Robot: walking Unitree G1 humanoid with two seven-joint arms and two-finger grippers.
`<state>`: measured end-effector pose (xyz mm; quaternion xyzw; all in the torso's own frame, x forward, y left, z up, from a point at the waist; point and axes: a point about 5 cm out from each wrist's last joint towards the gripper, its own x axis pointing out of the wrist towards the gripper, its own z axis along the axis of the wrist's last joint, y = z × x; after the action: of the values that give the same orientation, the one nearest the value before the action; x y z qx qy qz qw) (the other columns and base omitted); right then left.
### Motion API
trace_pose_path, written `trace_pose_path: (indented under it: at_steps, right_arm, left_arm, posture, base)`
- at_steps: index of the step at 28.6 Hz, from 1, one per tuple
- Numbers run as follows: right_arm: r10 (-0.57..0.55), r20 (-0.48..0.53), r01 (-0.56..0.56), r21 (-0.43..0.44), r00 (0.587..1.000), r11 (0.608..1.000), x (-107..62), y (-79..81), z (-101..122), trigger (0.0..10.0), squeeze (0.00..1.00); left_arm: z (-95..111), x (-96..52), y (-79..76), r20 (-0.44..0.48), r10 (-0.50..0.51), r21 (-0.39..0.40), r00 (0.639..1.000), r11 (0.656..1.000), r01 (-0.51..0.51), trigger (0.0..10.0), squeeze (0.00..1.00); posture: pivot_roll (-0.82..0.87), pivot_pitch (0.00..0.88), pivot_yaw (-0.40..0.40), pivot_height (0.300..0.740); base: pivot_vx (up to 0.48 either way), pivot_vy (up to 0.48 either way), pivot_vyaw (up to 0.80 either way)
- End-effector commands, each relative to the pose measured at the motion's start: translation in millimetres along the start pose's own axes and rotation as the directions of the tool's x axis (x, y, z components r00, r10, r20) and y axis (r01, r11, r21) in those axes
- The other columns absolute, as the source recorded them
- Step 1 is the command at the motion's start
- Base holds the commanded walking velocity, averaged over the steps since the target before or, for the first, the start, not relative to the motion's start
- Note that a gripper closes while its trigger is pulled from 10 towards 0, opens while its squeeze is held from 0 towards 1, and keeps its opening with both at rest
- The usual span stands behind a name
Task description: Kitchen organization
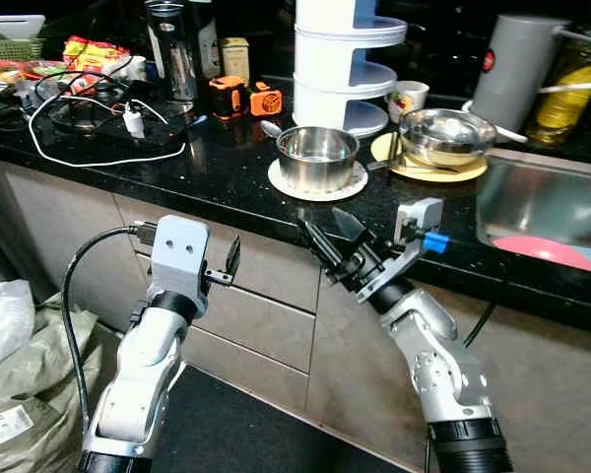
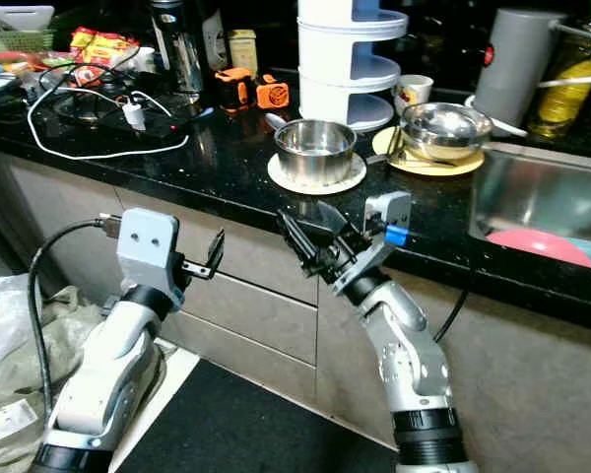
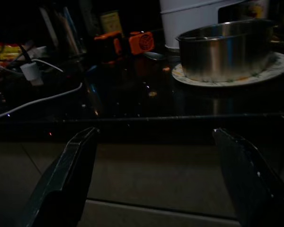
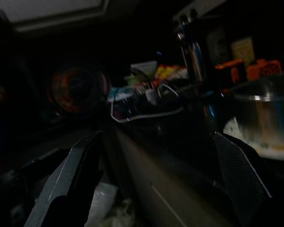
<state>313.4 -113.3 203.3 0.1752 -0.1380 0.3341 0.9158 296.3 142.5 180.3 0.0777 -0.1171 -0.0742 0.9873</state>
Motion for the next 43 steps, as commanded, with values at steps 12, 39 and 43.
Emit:
trace_pose_path:
  at_steps: [12,39,43]
  right_arm:
    - [0.036,0.098,-0.032,-0.04,0.994,0.999,16.0,6.0,36,10.0,0.0]
    - [0.126,-0.256,-0.238,-0.473,0.958,0.848,34.4,24.2,37,10.0,0.0]
    - [0.141,-0.292,-0.275,-0.491,0.946,0.827,32.6,24.8,39,10.0,0.0]
  left_arm:
    - [2,1.7,-4.3,0.01,-0.018,-0.008,1.0,1.0,0.018,10.0,0.0]
    - [0,-2.4,-0.7,0.001,0.033,-0.005,0.999,0.999,-0.033,10.0,0.0]
    - [-1,-2.6,-0.1,0.0,0.034,-0.002,0.999,0.999,-0.034,10.0,0.0]
  posture:
    - [0.04,0.0,-0.005,0.74]
    - [0.04,0.0,-0.02,0.74]
    - [0.04,0.0,-0.018,0.74]
  base:
    - [0.307,0.0,0.0]
    - [0.213,0.0,0.0]
    - [0.0,0.0,0.0]
